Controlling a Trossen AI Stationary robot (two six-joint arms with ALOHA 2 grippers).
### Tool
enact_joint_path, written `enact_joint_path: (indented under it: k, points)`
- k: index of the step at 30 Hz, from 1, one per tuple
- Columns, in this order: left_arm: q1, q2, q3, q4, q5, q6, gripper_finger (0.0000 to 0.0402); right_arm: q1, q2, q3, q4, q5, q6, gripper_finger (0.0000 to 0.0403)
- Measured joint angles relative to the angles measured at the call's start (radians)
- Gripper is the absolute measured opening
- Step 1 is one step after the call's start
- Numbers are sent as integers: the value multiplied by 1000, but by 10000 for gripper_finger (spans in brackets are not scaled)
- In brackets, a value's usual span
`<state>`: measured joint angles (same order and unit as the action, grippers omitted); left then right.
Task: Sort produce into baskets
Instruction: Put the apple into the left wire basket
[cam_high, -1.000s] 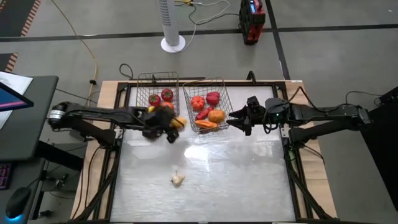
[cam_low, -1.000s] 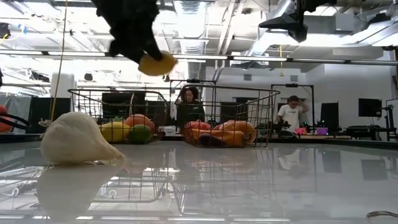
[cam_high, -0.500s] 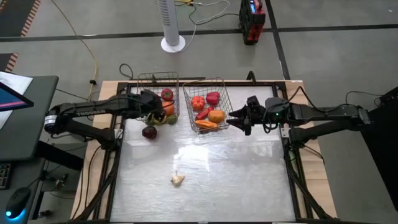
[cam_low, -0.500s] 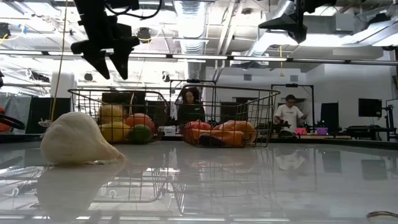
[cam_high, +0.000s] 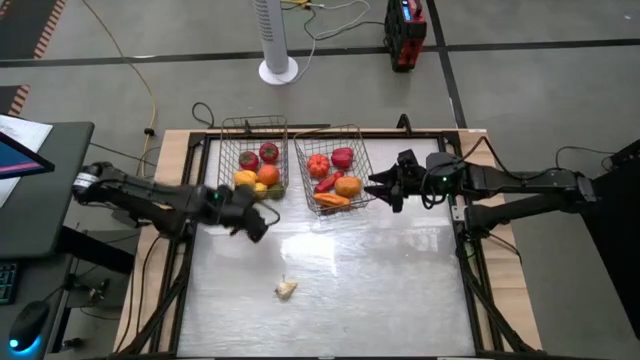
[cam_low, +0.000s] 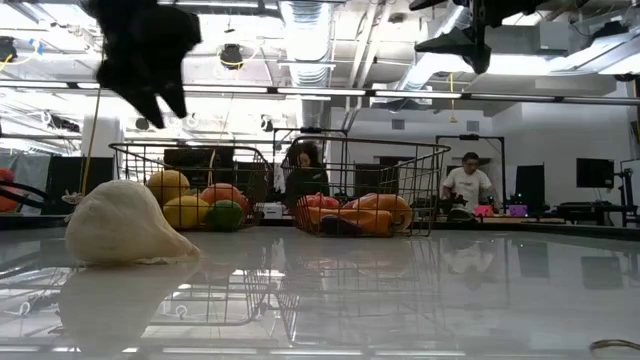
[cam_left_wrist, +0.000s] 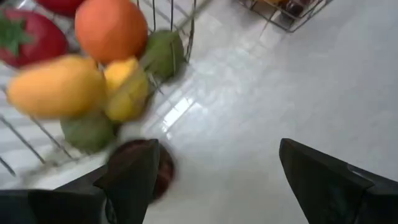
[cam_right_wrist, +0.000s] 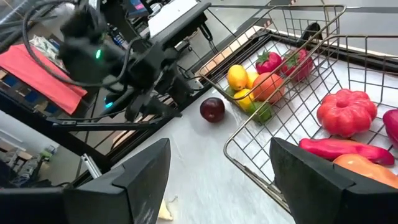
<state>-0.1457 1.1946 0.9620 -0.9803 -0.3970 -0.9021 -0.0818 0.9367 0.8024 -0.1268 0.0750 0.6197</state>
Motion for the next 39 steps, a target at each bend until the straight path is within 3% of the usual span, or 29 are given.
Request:
enact_joint_path:
  k: [5,10,19,29,39]
  points:
    - [-172,0,-113,4,-84,-348,305,6,0,0,0,-1,0,301]
    - [-192,0,-212,-4,-113,-572,303,21,0,0,0,-3,0,301]
    - [-109,0,-253,-2,-141,-515,309,35,0,0,-1,-17,10,301]
    - [-34,0,-305,31,-151,-466,394,35,0,0,-1,-17,34,301]
    - [36,0,-398,137,-78,-421,387,34,0,0,-1,-17,37,301]
